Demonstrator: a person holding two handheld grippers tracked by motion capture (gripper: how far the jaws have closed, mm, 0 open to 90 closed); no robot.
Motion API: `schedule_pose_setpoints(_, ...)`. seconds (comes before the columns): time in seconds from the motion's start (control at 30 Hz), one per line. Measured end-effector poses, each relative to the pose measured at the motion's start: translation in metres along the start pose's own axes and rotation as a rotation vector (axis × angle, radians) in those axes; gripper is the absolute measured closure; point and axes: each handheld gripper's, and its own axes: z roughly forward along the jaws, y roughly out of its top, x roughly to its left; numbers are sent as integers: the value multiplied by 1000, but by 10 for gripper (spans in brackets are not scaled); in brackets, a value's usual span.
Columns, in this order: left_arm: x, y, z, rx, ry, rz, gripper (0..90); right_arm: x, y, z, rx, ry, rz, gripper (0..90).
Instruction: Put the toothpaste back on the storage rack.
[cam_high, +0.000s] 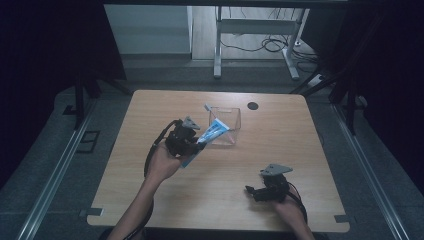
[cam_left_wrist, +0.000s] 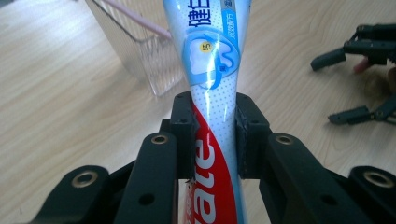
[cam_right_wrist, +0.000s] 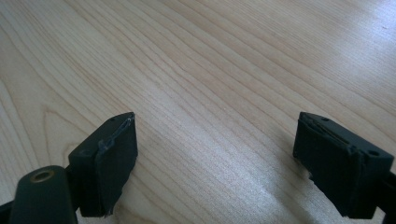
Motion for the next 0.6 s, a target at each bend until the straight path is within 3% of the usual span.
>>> schedule_pose_setpoints(0.4, 9, 36, 16, -36, 1, 37, 729, 0, 0, 0, 0, 1, -1, 135)
schedule_pose_setpoints(0.6, 16, 48, 28, -53, 4, 21, 729, 0, 0, 0, 0, 1, -3, 135)
